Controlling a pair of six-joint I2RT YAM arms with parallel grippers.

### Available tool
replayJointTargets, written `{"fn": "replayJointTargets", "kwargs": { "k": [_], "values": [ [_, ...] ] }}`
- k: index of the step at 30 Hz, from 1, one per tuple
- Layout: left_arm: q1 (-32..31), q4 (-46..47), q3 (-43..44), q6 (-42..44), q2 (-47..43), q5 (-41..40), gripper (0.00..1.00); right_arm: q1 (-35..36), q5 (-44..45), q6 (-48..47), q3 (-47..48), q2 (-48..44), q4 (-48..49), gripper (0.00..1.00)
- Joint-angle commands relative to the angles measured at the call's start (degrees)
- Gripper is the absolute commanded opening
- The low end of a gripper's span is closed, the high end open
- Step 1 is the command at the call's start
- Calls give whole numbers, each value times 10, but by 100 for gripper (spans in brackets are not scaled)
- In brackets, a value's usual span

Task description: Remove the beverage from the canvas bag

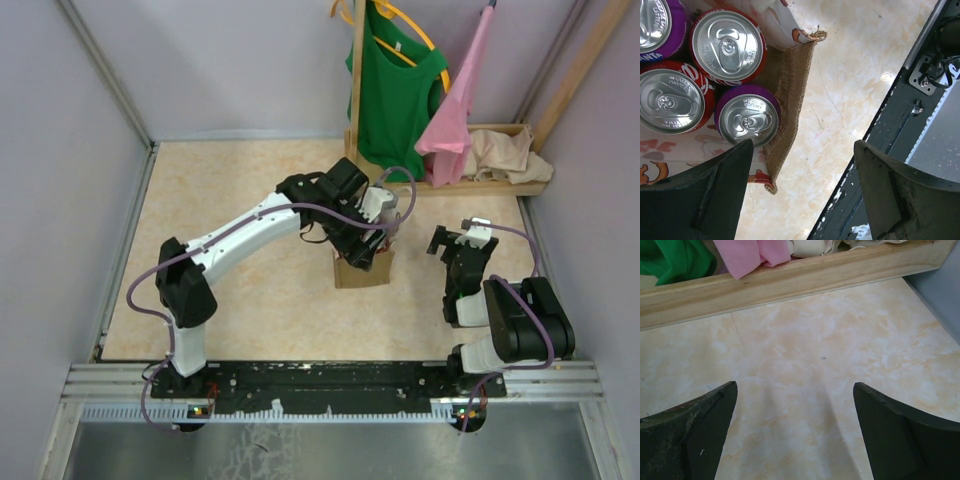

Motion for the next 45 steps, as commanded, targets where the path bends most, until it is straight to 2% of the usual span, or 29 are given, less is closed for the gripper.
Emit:
{"fn": "replayJointTargets", "kwargs": {
  "k": [1,9,11,14,19,22,24,26,32,45],
  "values": [
    [14,-8,-12,19,16,26,86,-1,6,-5,15,0,35,99],
    [22,125,-14,9,-22,-40,67,-1,6,-5,15,0,35,99],
    [23,164,-23,-1,-39,-51,59,-1,6,-5,15,0,34,99],
    [25,183,-19,-12,-43,-73,50,0,6,-6,15,0,34,99],
    [24,181,-15,-28,-17,-88,41,-1,6,-5,15,0,34,99],
    [24,192,-34,-29,-13,-88,27,0,6,-5,15,0,34,99],
    [23,202,-51,-29,-14,-98,11,0,7,-5,15,0,34,99],
    [23,211,-69,-29,-17,-98,4,0,6,-6,15,0,35,99],
    [23,220,-131,-23,-41,-56,0,0,7,-5,15,0,34,99],
    [22,247,-228,-48,-134,20,0,0,6,-5,15,0,35,99]
  ]
}}
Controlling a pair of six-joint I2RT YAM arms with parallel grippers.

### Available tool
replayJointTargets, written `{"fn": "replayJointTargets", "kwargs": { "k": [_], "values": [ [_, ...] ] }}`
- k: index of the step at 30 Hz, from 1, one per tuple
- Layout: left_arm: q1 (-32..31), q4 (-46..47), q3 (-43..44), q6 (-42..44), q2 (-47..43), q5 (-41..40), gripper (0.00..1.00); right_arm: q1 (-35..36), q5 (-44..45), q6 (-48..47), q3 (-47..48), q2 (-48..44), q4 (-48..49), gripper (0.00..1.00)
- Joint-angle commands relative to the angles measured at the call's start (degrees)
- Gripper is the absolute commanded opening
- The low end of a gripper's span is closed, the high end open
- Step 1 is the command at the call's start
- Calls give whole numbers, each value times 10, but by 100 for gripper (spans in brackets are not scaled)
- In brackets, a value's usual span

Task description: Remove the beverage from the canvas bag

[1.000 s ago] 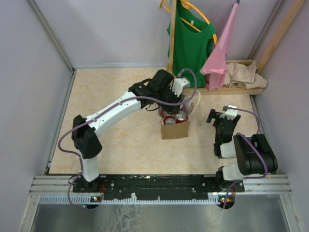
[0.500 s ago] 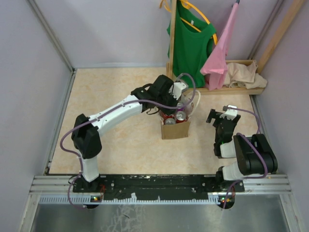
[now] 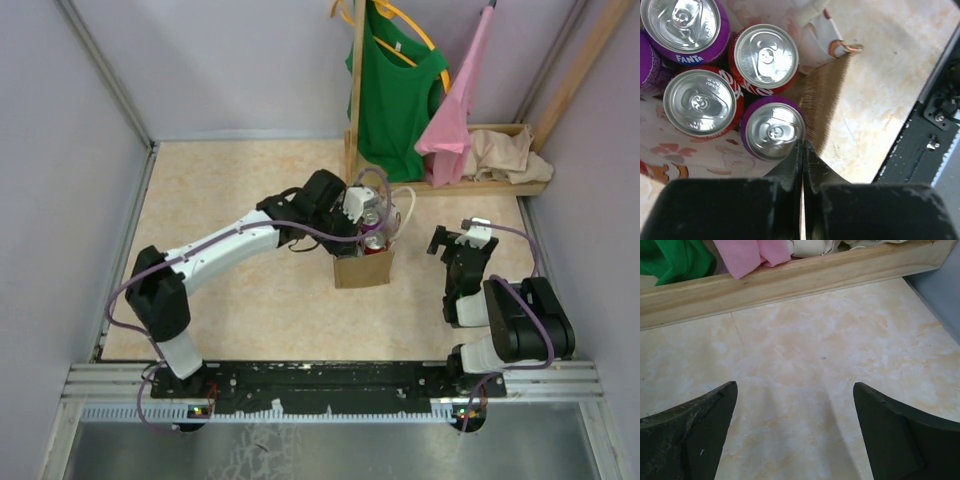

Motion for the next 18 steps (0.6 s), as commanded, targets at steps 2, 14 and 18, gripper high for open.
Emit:
{"fn": "replayJointTargets", "kwargs": {
  "k": [2,14,18],
  "values": [
    [-1,9,-28,-7,-56,33,9,0,6,-5,15,0,34,99],
    [-1,80,-24,-5,-14,-89,31,0,6,-5,15,0,34,99],
    [-2,172,-21,1,-11,-98,33,0,6,-5,15,0,34,99]
  ]
}}
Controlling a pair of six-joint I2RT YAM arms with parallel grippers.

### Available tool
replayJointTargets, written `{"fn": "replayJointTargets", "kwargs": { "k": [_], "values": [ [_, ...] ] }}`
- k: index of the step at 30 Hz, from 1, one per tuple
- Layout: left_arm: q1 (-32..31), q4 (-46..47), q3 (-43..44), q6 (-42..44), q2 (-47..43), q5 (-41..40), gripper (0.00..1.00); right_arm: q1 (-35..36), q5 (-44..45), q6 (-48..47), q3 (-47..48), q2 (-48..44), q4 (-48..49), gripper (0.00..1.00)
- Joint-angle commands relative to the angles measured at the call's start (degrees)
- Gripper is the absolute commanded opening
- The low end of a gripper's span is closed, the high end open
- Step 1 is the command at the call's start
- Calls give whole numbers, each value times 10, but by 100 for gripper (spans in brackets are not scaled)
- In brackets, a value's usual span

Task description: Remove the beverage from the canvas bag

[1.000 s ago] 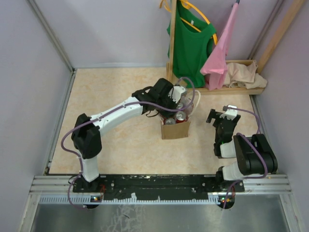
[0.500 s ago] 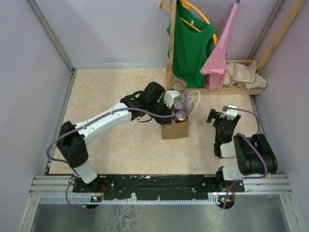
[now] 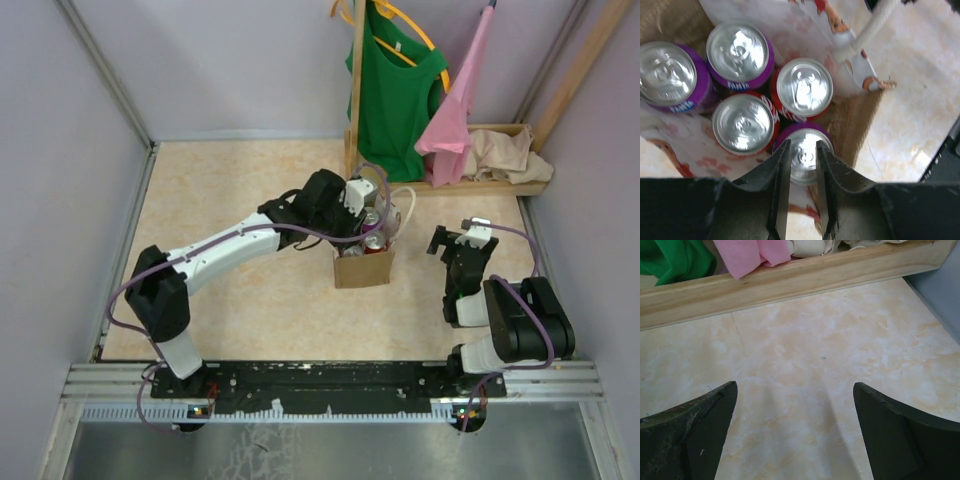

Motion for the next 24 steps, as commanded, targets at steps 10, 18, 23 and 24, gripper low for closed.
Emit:
{"fn": "replayJointTargets", "kwargs": {
  "k": [10,18,23,24],
  "values": [
    [0,151,56,78,74,7,75,-1,7,-6,15,0,34,99],
    [0,87,90,118,94,54,85,0,6,-6,15,0,34,99],
    [0,51,100,116,97,70,84,-1,6,-6,15,0,34,99],
    [-1,41,104,112,99,74,82,-1,7,-6,15,0,34,99]
  ]
}}
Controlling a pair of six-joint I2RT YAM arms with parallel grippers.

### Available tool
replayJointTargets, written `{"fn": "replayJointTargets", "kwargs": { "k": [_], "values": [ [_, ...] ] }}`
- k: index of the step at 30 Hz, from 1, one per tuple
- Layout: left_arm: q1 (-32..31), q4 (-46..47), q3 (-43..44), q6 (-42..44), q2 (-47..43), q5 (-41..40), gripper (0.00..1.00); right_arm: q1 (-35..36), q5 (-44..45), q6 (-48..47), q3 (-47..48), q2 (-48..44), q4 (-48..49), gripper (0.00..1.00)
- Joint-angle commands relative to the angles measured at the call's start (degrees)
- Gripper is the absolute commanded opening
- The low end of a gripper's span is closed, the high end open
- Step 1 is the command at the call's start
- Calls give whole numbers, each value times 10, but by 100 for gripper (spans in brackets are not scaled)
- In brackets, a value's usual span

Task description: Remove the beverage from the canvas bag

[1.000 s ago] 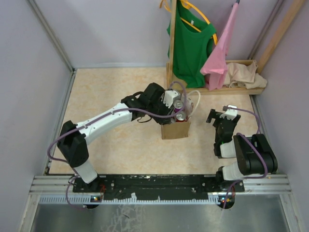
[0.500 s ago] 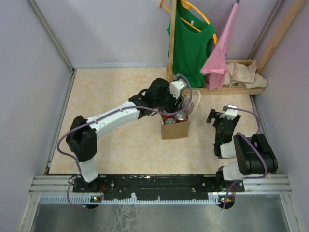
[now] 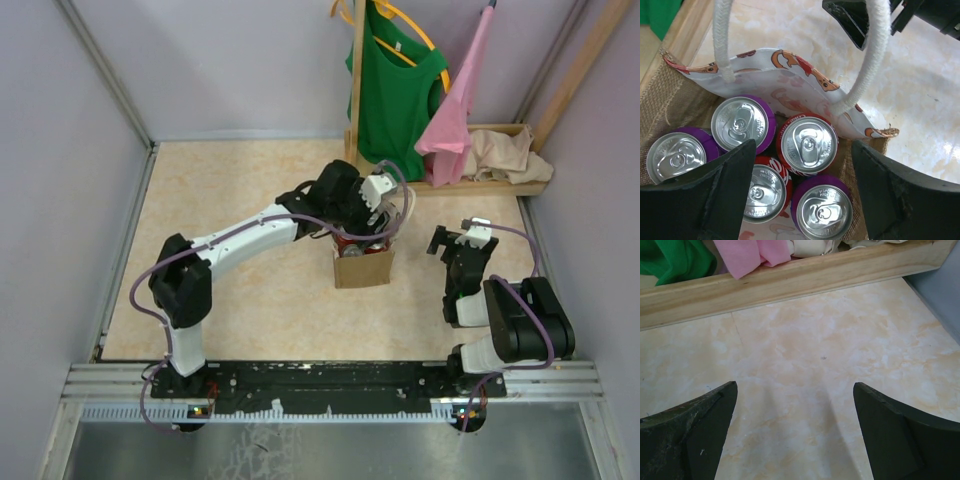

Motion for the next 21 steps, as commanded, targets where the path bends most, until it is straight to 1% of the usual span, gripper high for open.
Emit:
{"fn": "replayJointTargets", "kwargs": {
  "k": [1,5,8,15,21],
  "values": [
    [0,-51,34,4,11,33,82,-1,6,-5,15,0,34,99],
    [-1,-102,70,-6,34,35,81,0,6,-5,15,0,34,99],
    [-2,-122,83,-14,49,35,80,0,6,-5,15,0,34,99],
    [-6,-153,103,-29,69,23,73,-1,6,-5,15,0,34,99],
    [-10,-150,91,-33,70,6,73,0,6,-5,15,0,34,99]
  ]
}}
